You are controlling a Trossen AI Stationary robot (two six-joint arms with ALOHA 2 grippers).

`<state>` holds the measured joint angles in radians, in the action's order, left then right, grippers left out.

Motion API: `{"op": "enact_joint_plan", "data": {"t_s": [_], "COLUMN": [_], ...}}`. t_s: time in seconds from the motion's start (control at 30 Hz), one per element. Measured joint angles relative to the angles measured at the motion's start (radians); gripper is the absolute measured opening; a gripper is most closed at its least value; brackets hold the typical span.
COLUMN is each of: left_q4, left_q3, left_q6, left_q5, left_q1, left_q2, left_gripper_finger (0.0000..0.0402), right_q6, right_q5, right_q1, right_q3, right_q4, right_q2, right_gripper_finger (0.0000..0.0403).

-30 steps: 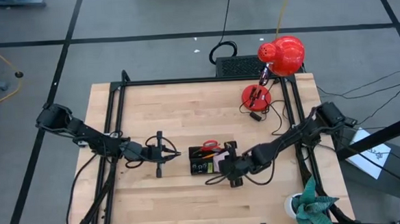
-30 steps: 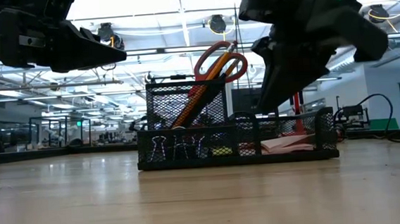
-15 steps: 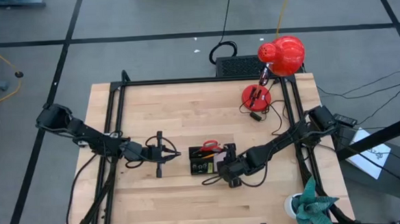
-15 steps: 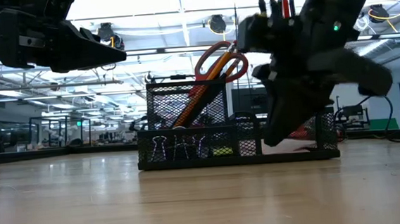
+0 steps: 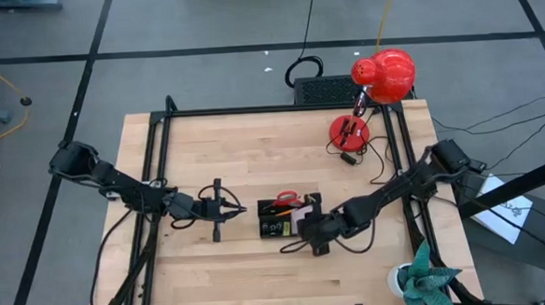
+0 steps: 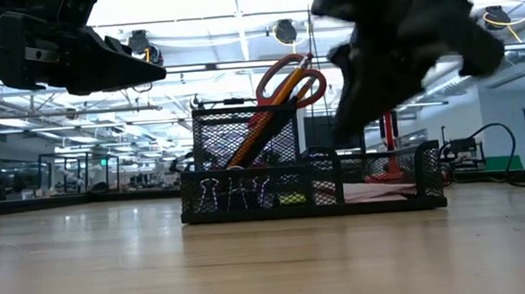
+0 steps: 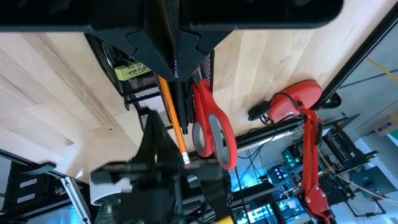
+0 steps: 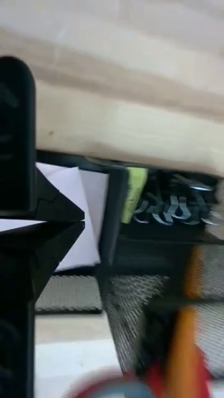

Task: Pick and place office supplies into organizer
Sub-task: Return to Home Position

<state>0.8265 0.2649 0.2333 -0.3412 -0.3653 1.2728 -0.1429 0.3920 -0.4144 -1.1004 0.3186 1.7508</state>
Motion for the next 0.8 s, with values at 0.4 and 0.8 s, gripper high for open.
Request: {"op": "enact_joint_plan", "data": {"t_s": [0.4,0.8], "left_q4": [0.0,-0.002], "left_q3": [0.0,0.0], "left_q6": [-0.006,0.005], "left_q5": [0.0,0.0], "left_q1": [0.0,0.0], "left_q2": [0.0,0.0], "left_gripper_finger": [0.0026,0.0026], "right_q6": [0.039,-0.156], "right_q5": [0.209,0.356], "right_q1": [-0.065,0.01], "right_q3": [0.0,0.207], "right_q4": [0.143,0.14], "right_q2": [-0.186,-0.299], "right_gripper_finger": [0.0004,0.0001]}}
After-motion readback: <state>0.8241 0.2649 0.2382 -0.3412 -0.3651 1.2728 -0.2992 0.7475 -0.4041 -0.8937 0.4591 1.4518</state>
